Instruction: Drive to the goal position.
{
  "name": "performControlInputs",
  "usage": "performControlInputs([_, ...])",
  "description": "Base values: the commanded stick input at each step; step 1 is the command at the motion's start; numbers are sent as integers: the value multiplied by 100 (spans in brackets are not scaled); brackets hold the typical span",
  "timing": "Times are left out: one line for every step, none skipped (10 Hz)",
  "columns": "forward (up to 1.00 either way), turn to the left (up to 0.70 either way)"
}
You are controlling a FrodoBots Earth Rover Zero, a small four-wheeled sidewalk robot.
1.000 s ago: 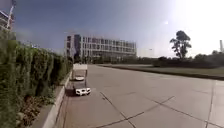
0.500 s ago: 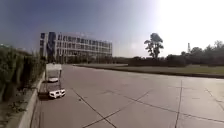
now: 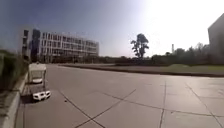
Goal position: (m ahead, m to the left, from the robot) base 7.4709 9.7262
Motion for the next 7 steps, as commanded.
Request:
performControlInputs([0, 70])
performControlInputs([0, 70])
performControlInputs([0, 70])
performControlInputs([0, 70])
performControlInputs([0, 70])
performControlInputs([0, 70])
performControlInputs([0, 70])
